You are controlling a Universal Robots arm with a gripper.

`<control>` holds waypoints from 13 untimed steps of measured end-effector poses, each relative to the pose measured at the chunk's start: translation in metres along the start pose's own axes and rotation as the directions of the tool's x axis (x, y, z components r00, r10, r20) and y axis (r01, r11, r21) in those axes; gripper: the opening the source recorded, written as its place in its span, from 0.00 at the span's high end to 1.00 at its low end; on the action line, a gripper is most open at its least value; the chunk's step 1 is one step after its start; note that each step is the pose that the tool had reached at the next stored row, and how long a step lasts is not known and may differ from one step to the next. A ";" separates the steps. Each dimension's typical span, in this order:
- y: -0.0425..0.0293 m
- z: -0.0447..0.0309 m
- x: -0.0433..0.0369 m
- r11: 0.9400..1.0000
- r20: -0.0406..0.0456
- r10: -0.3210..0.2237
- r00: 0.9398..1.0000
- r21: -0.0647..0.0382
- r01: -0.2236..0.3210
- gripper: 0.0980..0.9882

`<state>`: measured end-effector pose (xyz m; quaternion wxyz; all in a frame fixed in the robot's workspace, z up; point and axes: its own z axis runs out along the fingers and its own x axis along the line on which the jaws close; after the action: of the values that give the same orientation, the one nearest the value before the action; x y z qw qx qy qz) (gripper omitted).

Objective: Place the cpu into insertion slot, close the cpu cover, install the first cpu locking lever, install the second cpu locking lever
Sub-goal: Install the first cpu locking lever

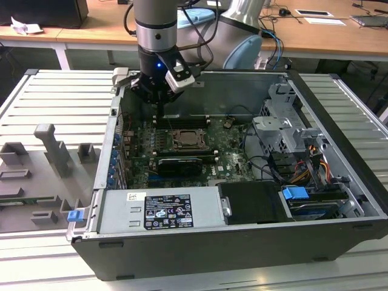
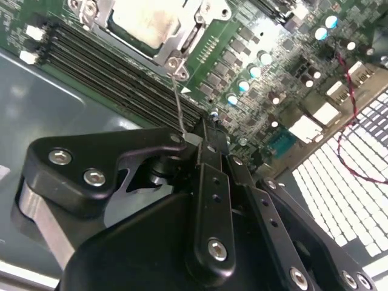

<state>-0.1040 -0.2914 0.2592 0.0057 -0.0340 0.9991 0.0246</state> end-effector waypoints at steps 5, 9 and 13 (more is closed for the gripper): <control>-0.0004 0.0003 -0.0058 1.000 0.000 0.002 1.000 0.000 -0.002 0.99; -0.0009 0.0005 -0.0127 1.000 0.000 0.002 1.000 0.000 -0.002 0.99; -0.0013 0.0008 -0.0183 1.000 0.000 0.002 1.000 0.000 -0.002 0.99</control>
<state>-0.0856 -0.2914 0.2586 0.0057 -0.0329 0.9991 0.0246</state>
